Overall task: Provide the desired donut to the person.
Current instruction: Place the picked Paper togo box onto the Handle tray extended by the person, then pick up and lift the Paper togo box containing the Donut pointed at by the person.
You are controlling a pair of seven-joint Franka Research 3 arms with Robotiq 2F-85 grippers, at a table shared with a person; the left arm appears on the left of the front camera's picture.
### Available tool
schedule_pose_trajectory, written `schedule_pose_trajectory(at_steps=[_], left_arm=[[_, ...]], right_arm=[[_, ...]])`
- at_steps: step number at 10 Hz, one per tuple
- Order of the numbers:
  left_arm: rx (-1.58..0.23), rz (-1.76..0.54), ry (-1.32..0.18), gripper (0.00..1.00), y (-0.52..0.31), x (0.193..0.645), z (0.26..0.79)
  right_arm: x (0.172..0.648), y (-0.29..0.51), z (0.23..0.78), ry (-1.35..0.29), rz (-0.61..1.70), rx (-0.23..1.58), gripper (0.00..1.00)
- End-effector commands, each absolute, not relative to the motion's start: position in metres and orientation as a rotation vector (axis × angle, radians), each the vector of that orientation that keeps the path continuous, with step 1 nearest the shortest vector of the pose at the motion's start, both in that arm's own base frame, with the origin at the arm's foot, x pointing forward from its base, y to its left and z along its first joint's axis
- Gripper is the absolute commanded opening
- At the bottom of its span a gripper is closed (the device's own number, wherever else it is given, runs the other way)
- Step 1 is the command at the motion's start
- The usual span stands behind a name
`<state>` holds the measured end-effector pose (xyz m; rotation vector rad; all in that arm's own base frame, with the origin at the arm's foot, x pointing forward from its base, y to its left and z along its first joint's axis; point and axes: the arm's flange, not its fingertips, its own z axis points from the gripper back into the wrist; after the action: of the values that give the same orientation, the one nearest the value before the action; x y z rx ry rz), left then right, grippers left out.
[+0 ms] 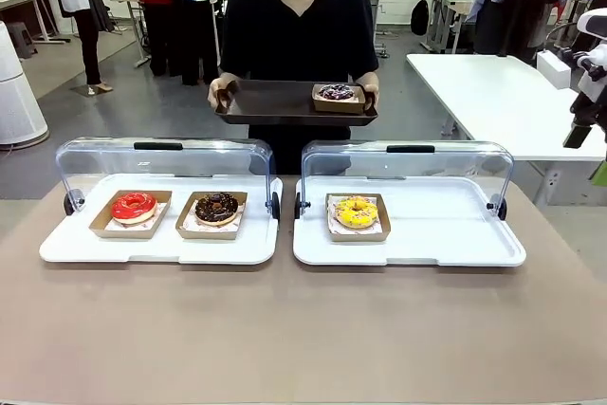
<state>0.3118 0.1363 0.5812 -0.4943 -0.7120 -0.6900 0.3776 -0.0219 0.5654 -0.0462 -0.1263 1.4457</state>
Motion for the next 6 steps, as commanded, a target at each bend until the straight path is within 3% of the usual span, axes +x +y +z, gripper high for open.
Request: schedule_pose_trajectory(at_steps=[1, 6], left_arm=[[-0.501, -0.693, -0.718, 1.00, 0.1359, 0.3113, 0.5815], [-0.501, -0.693, -0.718, 1.00, 0.1359, 0.3113, 0.5815]], right_arm=[[0.3757, -0.0208, 0.5674, -0.124, 1.453, -0.045, 1.00], [0.3757, -0.0208, 0.5674, -0.124, 1.453, -0.045, 1.00]])
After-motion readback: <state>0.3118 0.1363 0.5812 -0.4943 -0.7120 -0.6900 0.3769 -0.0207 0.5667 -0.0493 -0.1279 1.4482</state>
